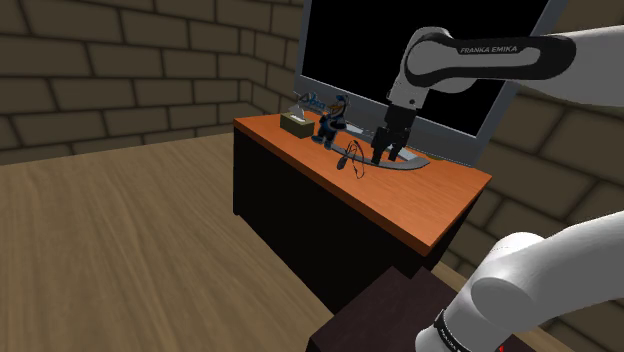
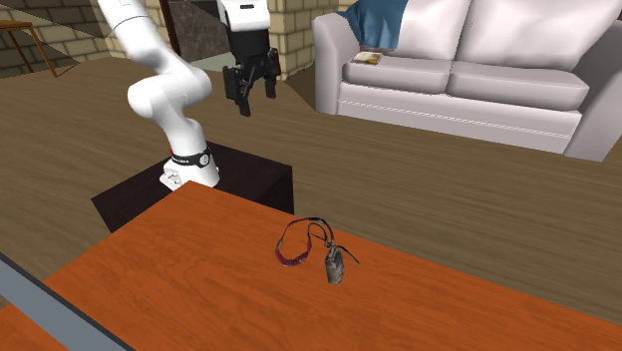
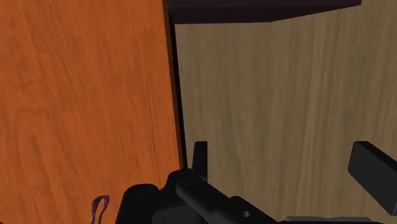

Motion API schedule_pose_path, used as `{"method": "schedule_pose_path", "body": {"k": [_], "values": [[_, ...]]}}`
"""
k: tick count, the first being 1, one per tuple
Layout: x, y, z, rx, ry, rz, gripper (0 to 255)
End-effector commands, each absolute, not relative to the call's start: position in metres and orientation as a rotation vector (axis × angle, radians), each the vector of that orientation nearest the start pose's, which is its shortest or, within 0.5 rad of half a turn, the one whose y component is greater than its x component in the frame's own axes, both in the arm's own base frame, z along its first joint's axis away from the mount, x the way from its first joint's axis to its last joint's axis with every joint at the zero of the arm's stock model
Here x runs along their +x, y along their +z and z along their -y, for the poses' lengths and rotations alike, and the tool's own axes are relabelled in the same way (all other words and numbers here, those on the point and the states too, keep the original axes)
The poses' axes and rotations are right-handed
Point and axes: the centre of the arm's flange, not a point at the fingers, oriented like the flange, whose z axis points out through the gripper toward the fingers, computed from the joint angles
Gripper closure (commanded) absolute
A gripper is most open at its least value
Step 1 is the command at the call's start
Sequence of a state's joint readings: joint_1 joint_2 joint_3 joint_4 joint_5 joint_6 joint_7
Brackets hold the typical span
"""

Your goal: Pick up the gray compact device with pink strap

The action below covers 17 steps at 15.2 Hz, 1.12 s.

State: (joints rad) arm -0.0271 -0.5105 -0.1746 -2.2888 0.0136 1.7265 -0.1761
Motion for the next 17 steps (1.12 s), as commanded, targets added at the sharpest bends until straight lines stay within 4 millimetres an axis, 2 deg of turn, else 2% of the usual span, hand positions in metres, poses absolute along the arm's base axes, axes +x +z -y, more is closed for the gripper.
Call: {"method": "schedule_pose_path", "body": {"k": [1,17], "values": [[0.404,0.530,0.101,-3.041,0.059,-0.003,0],[0.563,0.488,0.224,-3.093,0.046,0.015,0]]}}
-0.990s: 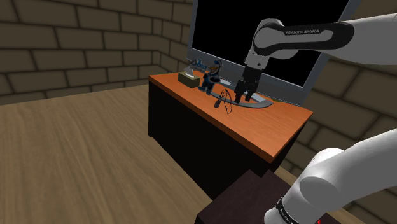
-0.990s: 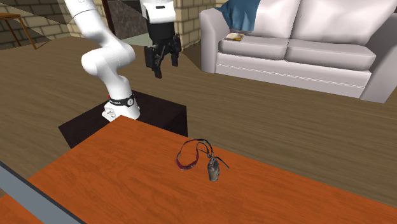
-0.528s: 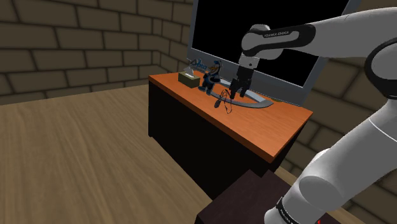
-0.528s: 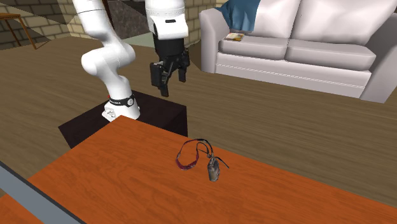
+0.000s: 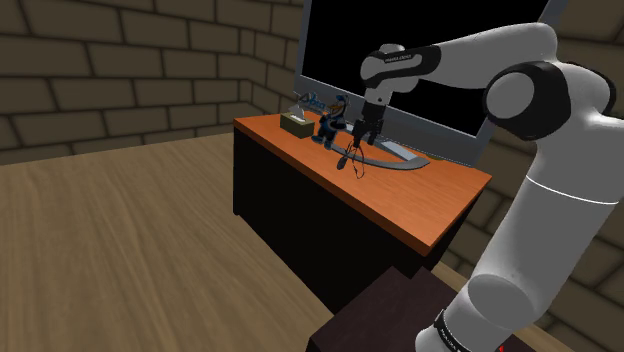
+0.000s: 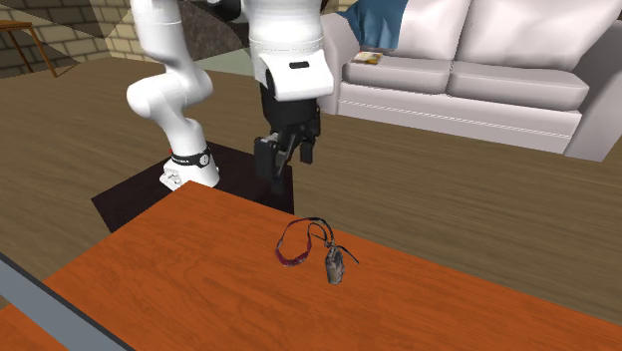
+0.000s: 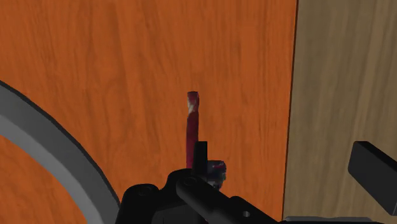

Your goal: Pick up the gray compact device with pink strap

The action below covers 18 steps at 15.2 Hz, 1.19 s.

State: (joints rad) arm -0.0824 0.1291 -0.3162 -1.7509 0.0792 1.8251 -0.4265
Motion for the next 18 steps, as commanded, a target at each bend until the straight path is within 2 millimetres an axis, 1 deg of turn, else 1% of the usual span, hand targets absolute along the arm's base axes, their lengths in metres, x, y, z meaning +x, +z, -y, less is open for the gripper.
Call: {"method": "schedule_pose_path", "body": {"k": [1,5,6,13,15,16,18], "values": [[0.573,0.485,0.231,-3.096,0.045,0.016,0],[0.613,0.476,0.262,-3.109,0.041,0.020,0],[0.617,0.475,0.266,-3.110,0.041,0.021,0],[0.617,0.438,0.266,-3.110,0.041,0.021,0],[0.617,0.435,0.266,-3.110,0.041,0.021,0],[0.618,0.435,0.266,-3.110,0.041,0.021,255],[0.618,0.435,0.266,-3.110,0.041,0.021,255]]}}
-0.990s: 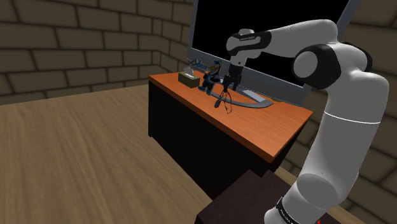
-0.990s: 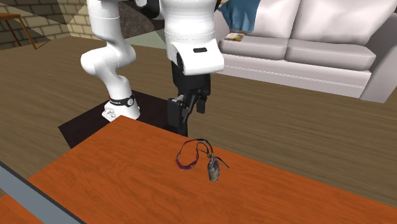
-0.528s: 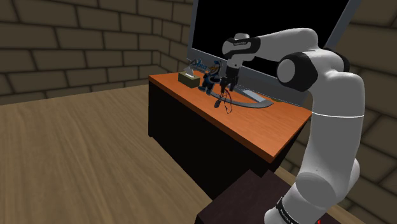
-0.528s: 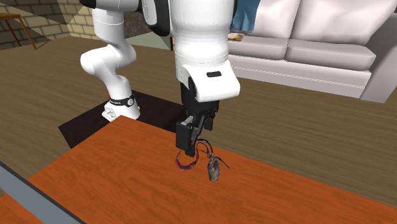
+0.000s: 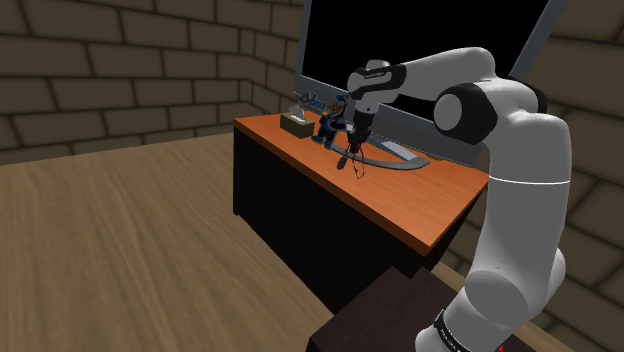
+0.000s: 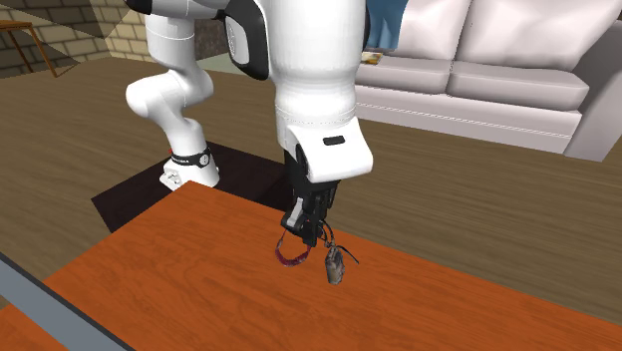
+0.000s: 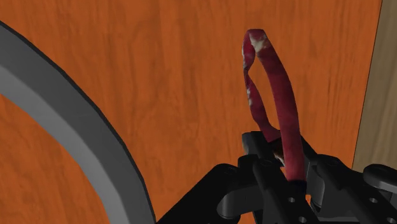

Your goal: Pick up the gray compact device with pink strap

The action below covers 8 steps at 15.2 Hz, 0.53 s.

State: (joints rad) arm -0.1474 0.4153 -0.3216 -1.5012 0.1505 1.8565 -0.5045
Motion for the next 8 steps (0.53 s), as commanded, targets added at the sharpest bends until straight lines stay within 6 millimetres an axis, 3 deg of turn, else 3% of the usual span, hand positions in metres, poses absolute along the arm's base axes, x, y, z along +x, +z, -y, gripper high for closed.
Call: {"method": "schedule_pose_path", "body": {"k": [1,8], "values": [[0.6178,0.4355,0.2658,-3.110,0.041,0.021,255],[0.6173,0.4403,0.2656,-3.110,0.041,0.021,255]]}}
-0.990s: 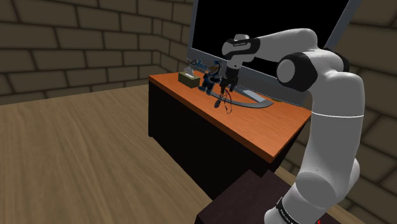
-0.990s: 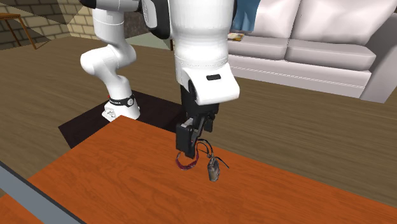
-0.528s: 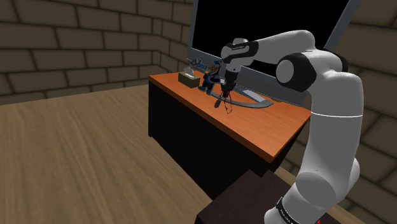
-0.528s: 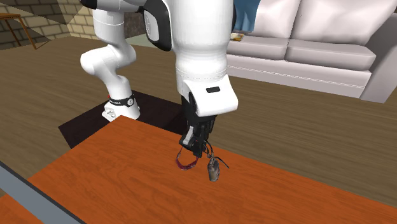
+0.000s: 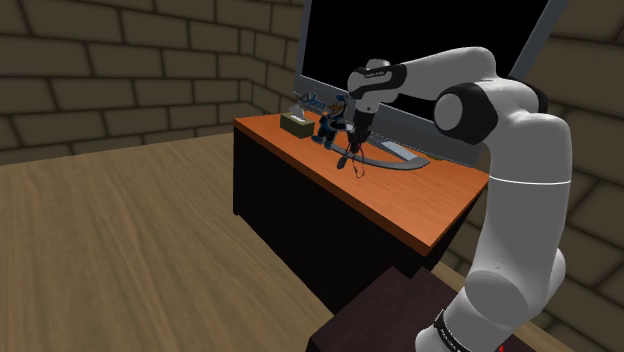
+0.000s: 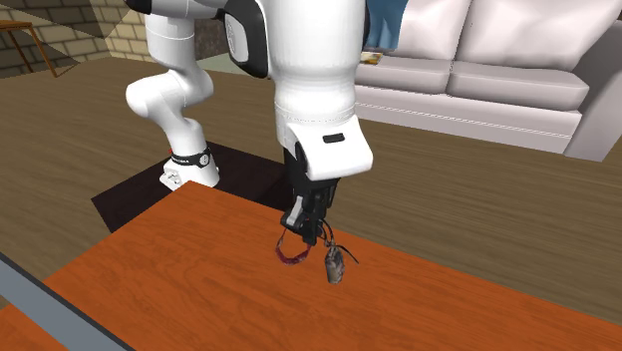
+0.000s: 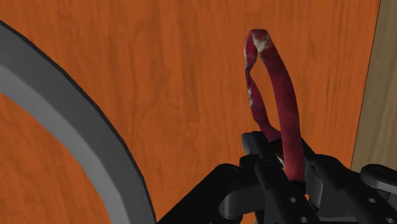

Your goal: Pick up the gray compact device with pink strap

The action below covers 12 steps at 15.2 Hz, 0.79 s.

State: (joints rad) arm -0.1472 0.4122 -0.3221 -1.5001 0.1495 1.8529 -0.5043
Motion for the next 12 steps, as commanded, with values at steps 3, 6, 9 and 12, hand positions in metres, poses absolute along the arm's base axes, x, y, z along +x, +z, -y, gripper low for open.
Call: {"method": "schedule_pose_path", "body": {"k": [3,6,9,12], "values": [[0.617,0.456,0.266,-3.110,0.041,0.021,255],[0.617,0.472,0.266,-3.110,0.041,0.021,255],[0.617,0.488,0.266,-3.110,0.041,0.021,255],[0.617,0.504,0.266,-3.110,0.041,0.021,255]]}}
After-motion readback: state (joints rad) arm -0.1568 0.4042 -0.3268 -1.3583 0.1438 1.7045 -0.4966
